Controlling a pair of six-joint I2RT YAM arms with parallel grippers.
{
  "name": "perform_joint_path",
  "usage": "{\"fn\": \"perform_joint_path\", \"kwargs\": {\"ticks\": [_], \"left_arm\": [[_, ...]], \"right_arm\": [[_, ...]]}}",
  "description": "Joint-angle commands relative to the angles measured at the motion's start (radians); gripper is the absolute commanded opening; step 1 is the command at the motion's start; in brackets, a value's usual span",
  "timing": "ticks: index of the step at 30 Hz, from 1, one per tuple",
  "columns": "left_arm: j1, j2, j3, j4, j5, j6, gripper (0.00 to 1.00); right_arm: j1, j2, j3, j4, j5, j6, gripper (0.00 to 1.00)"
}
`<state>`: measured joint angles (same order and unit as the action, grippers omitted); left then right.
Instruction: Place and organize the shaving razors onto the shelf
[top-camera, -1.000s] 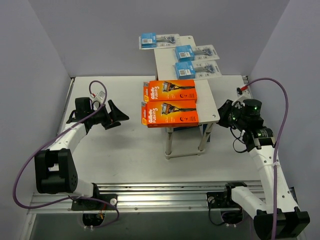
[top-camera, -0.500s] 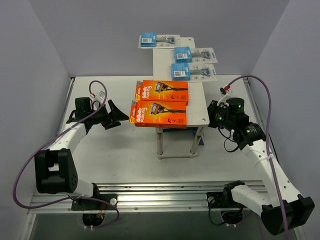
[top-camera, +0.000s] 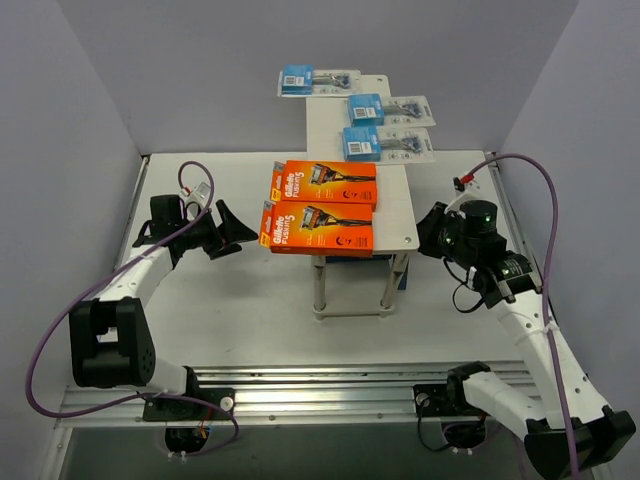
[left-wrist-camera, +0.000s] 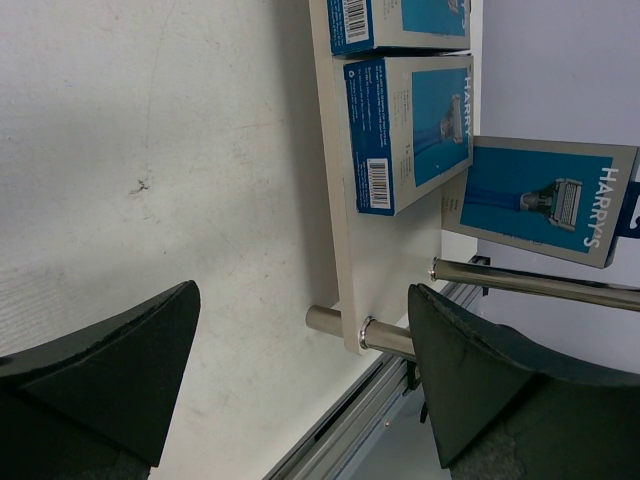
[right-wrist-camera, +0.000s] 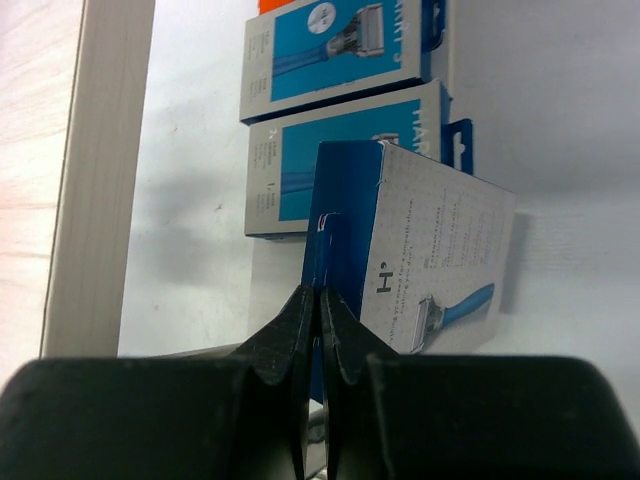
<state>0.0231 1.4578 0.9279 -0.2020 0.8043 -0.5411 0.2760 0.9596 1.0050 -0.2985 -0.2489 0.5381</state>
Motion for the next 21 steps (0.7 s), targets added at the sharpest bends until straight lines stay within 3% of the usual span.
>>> {"fn": "perform_joint_path", "kwargs": {"ticks": [1, 7, 13, 17, 21], "left_arm": [[0.003, 0.004, 0.020, -0.005, 0.013, 0.018, 0.94], [0.001, 0.006, 0.022, -0.007, 0.013, 0.021, 0.94], [0.001, 0.012, 0.022, -0.007, 0.018, 0.018, 0.94], [0.000, 0.013, 0.020, -0.008, 0.022, 0.017, 0.94], [-0.002, 0.013, 0.019, -0.004, 0.027, 0.012, 0.94]], "right_arm": [[0.002, -0.045, 0.058, -0.022, 0.118, 0.013, 0.00], [-0.020, -0.076, -0.057, -0.074, 0.244, 0.029, 0.00], [-0.145, -0.104, -0.210, -0.042, 0.159, 0.019, 0.00], [-0.267, -0.087, -0.218, -0.071, 0.112, -0.030, 0.00], [-0.270, -0.058, -0.175, -0.119, 0.166, -0.033, 0.00]]}}
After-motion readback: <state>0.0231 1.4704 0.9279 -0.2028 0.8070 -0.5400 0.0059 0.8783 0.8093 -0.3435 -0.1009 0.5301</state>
